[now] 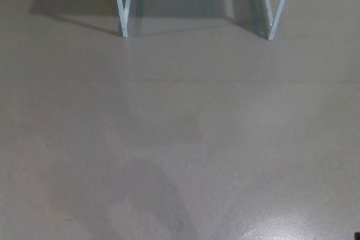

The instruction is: The robot walks towards a file tray kept in the middle of a desk and uses its right hand to grab a tray and pulls it out towards itself

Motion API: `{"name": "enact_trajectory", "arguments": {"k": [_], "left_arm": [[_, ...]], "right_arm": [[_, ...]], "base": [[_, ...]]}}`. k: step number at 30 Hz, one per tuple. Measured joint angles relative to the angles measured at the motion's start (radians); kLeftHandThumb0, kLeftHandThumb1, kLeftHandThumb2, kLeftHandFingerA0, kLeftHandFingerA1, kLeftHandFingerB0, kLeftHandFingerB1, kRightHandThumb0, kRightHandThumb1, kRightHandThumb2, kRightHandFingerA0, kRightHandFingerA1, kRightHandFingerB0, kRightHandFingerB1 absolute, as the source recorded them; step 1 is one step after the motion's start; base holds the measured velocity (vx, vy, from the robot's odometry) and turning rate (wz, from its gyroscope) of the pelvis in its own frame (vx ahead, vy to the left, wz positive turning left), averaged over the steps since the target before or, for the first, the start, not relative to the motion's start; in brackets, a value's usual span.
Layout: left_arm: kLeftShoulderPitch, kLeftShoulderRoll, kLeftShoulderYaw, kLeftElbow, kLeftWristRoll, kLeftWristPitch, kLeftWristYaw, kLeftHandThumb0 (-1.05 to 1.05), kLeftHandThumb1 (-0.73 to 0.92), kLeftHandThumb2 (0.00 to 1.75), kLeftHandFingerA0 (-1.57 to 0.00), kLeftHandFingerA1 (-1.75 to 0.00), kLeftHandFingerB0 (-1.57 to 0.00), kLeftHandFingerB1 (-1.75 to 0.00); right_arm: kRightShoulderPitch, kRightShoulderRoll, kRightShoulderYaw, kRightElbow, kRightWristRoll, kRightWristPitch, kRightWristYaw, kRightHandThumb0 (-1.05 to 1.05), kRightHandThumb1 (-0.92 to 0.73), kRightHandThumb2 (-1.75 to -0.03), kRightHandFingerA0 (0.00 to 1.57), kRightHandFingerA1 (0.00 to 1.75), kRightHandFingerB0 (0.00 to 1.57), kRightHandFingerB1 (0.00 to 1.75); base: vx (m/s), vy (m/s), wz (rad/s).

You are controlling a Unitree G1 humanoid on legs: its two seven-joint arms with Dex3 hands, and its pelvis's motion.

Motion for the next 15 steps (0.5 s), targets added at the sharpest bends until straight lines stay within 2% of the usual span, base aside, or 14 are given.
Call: {"name": "enact_trajectory", "arguments": {"k": [1,4,5,6,11,12,13,15], "left_arm": [[0.006,0.002,0.009,-0.008,-0.008,-0.004,-0.011,-0.68,0.73,0.62,-0.46,-0.42,-0.45,-0.37],[0.027,0.010,0.033,-0.034,-0.037,-0.025,-0.048,-0.67,0.73,0.62,-0.47,-0.41,-0.45,-0.37],[0.032,0.013,0.037,-0.041,-0.043,-0.030,-0.057,-0.72,0.58,0.78,-0.41,-0.48,-0.42,-0.45],[0.036,0.015,0.040,-0.043,-0.047,-0.034,-0.063,-0.68,0.72,0.63,-0.46,-0.41,-0.46,-0.37],[0.048,0.020,0.041,-0.039,-0.063,-0.066,-0.092,-0.68,0.72,0.62,-0.46,-0.42,-0.45,-0.37],[0.047,0.021,0.041,-0.036,-0.064,-0.071,-0.096,-0.69,0.58,0.98,-0.39,-0.54,-0.36,-0.50],[0.047,0.023,0.041,-0.033,-0.064,-0.077,-0.099,-0.72,0.68,0.64,-0.47,-0.43,-0.43,-0.37],[0.047,0.025,0.040,-0.030,-0.065,-0.087,-0.104,-0.70,0.72,0.62,-0.47,-0.41,-0.46,-0.37]], "right_arm": [[0.011,0.006,-0.012,-0.018,0.013,-0.004,0.006,-0.45,-0.50,-0.91,0.44,0.64,0.30,0.57],[0.032,0.023,-0.046,-0.037,0.050,-0.031,0.017,-0.50,-0.50,-0.90,0.46,0.65,0.33,0.56],[0.033,0.024,-0.053,-0.027,0.060,-0.042,0.021,-0.51,-0.49,-0.89,0.45,0.64,0.33,0.57],[0.034,0.025,-0.057,-0.022,0.067,-0.049,0.024,-0.50,-0.49,-0.89,0.45,0.64,0.32,0.56],[0.042,0.031,-0.065,-0.009,0.096,-0.081,0.042,-0.48,-0.49,-0.89,0.47,0.65,0.31,0.56],[0.042,0.031,-0.065,-0.008,0.101,-0.085,0.044,-0.48,-0.49,-0.89,0.47,0.66,0.32,0.56],[0.041,0.032,-0.064,-0.008,0.104,-0.089,0.046,-0.47,-0.49,-0.90,0.48,0.66,0.32,0.56],[0.045,0.032,-0.060,-0.011,0.107,-0.096,0.046,-0.47,-0.50,-0.90,0.51,0.68,0.35,0.58]], "base": [[0.00,0.000,0.00],[0.00,0.000,0.00],[0.00,0.000,0.00],[0.00,0.000,0.00],[0.00,0.000,0.00],[0.00,0.000,0.00],[0.00,0.000,0.00],[0.00,0.000,0.00]]}}
